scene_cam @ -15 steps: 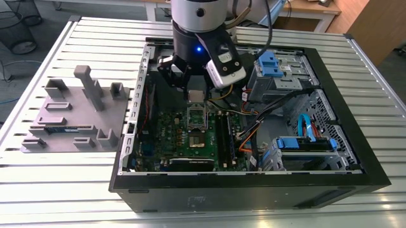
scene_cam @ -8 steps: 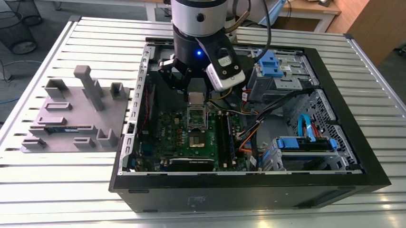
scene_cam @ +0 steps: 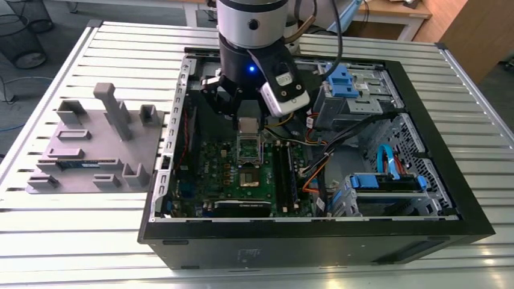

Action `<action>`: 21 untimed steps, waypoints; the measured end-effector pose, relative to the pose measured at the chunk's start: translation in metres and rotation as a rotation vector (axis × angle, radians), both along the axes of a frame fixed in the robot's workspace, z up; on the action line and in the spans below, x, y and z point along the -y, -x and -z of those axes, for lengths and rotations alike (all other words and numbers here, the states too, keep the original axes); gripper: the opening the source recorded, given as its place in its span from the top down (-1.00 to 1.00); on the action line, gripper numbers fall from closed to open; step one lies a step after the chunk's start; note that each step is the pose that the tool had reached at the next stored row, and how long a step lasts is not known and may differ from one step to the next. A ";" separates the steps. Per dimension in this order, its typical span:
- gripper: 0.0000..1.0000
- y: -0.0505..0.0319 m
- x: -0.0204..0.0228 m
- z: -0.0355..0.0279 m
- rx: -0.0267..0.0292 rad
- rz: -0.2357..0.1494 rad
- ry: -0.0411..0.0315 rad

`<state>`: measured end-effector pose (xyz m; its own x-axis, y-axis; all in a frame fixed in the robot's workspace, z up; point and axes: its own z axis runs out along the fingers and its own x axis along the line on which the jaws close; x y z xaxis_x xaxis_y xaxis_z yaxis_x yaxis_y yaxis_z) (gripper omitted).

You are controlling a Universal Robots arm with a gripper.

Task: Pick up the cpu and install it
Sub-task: 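Place the cpu into insertion slot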

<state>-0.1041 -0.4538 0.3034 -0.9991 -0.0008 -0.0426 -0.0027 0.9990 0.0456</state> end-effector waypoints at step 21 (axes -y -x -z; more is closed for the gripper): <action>0.06 -0.0008 0.0015 0.0234 -0.0115 0.000 0.0009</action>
<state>-0.1033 -0.4553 0.2800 -0.9995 -0.0009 -0.0312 -0.0023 0.9990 0.0447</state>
